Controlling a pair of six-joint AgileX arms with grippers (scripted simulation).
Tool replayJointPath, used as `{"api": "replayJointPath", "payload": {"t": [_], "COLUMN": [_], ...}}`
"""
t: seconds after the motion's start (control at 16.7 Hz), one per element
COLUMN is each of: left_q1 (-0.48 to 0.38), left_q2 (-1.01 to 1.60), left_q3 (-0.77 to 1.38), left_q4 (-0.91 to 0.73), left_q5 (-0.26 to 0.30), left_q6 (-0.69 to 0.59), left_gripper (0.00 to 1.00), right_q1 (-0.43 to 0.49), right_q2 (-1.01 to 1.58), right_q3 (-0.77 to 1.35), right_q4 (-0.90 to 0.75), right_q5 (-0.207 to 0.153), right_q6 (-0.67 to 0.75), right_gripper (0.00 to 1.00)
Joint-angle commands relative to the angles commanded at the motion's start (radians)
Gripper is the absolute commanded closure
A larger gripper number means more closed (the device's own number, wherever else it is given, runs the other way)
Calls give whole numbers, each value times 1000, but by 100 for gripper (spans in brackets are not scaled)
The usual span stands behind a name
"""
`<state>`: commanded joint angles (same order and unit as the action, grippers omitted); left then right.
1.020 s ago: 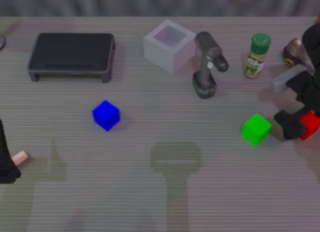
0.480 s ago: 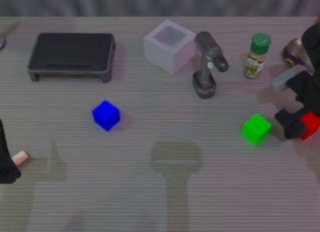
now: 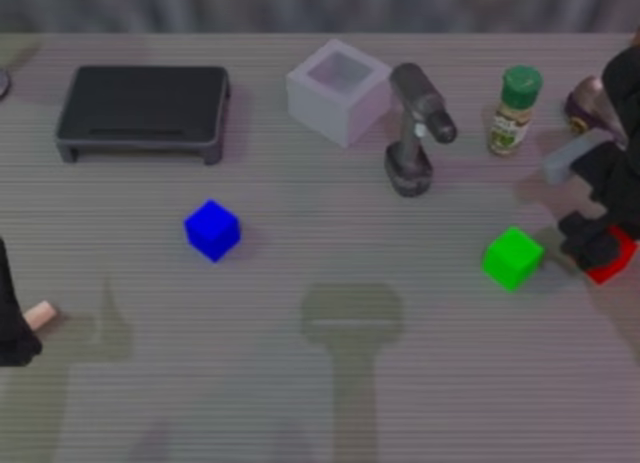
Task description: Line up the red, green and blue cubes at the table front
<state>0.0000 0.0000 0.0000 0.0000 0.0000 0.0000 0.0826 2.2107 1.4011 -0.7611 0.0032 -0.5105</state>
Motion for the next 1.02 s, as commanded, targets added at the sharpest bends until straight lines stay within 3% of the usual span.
{"api": "replayJointPath", "payload": {"t": [0.42,0.78,1.02], "left_q1": [0,0,0], "left_q2": [0,0,0], "left_q3": [0,0,0], "left_q4": [0,0,0], "left_q5": [0,0,0], "left_q6": [0,0,0], "left_gripper": [0,0,0], "right_q1": [0,6,8], "right_q2": [-45,-124,-144], "right_q3": [20,122,141], "right_q4": [-39,-232,-261], "right_q5": [-13,-14,-14], "right_q6": [10,9,8], "right_gripper": [100,100,100]}}
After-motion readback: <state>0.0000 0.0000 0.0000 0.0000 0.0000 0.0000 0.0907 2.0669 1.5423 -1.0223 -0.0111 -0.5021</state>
